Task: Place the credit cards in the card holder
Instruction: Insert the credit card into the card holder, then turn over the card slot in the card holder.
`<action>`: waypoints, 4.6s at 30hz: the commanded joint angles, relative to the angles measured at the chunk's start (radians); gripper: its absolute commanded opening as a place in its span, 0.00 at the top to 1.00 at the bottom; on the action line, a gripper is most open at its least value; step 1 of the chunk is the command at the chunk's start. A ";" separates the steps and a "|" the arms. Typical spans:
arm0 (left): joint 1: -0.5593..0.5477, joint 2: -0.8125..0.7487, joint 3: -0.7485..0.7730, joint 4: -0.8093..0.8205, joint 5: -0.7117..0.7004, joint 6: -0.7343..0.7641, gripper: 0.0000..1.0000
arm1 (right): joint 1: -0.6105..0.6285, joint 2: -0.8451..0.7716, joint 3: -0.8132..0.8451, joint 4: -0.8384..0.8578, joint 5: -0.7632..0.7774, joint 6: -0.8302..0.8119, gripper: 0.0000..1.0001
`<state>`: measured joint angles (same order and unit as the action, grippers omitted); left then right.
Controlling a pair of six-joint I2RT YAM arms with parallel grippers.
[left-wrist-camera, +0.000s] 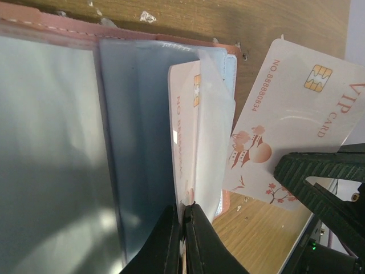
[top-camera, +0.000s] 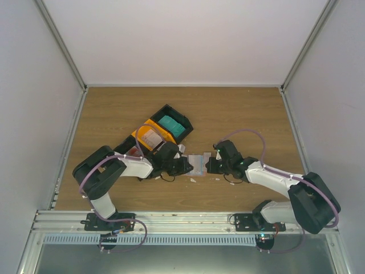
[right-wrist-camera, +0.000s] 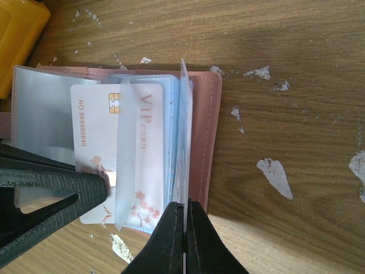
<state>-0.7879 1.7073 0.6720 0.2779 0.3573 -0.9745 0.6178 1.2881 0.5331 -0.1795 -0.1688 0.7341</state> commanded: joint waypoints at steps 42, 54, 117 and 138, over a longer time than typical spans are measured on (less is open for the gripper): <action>-0.042 -0.064 0.159 -0.403 -0.101 0.273 0.70 | 0.008 -0.038 0.008 -0.099 0.078 0.001 0.99; -0.036 0.059 0.231 -0.407 -0.124 0.300 0.82 | 0.008 -0.070 0.024 -0.094 0.081 -0.013 1.00; -0.030 0.123 0.198 -0.318 -0.071 0.290 0.96 | 0.008 -0.094 -0.037 0.021 0.025 0.047 0.99; -0.028 -0.150 0.176 -0.447 -0.256 0.297 0.83 | 0.008 -0.044 -0.053 0.251 -0.159 0.100 1.00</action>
<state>-0.8173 1.6394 0.8646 -0.1349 0.1986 -0.6834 0.6189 1.2118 0.4870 -0.0158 -0.2768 0.8238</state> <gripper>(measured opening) 0.160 0.017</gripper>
